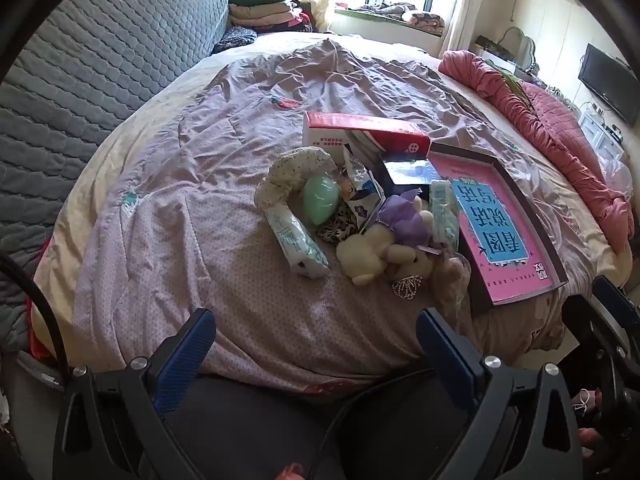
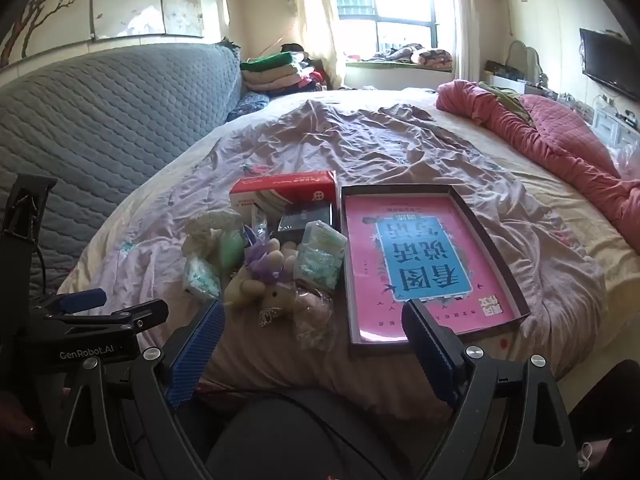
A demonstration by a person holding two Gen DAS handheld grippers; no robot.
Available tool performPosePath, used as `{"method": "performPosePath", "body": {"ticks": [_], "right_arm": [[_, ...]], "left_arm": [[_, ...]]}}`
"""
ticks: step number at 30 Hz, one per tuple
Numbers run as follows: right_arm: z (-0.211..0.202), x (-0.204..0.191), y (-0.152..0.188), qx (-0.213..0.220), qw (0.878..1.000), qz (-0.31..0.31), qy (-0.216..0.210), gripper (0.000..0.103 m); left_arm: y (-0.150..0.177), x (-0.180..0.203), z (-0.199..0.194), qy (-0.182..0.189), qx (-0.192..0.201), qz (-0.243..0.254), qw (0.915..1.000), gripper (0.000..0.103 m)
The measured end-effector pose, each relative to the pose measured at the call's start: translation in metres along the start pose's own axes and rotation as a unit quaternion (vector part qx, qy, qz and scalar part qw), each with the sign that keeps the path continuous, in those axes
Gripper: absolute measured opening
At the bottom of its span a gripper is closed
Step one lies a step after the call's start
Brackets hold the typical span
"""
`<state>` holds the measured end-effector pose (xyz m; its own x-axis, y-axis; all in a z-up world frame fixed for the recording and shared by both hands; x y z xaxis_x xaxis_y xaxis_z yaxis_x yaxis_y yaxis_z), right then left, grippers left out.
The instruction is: Organize soft objects
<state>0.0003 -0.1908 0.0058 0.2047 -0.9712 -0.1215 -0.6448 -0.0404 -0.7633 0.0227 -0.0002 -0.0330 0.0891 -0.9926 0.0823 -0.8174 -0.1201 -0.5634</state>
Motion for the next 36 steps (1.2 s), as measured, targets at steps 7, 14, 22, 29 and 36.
{"method": "performPosePath", "body": {"ticks": [7,14,22,29,36], "right_arm": [[0.000,0.000,0.000,-0.006,1.000,-0.005,0.006,0.091],[-0.001,-0.002,0.000,-0.002,1.000,-0.004,0.008,0.091],[-0.008,-0.003,-0.003,0.009,1.000,-0.012,0.005,0.091],[-0.011,-0.002,-0.003,0.014,1.000,-0.010,0.007,0.091],[-0.015,-0.003,-0.003,0.017,1.000,-0.010,0.007,0.091]], "left_arm": [[-0.001,-0.003,-0.002,-0.002,0.000,0.003,1.0000,0.101],[-0.002,-0.004,-0.002,-0.004,0.001,0.005,1.0000,0.101],[-0.001,0.000,-0.003,-0.016,0.004,0.013,0.9998,0.101],[0.000,0.002,-0.004,-0.020,0.004,0.015,0.9997,0.101],[-0.001,0.000,-0.005,-0.022,0.003,0.015,0.9996,0.101]]}}
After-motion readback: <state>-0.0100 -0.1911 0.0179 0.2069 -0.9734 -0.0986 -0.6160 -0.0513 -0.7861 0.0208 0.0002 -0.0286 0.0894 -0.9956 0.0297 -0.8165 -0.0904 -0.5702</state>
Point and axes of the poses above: each gripper's, at about its wrist camera, not at the fingertips, and z roughly the way its jaws point, x to its right, y to its underside, the point moved 4 cm from there along z, roughly the way its jaws point, and after that the axes turned 1 degree about z, right-handed, at the moved point
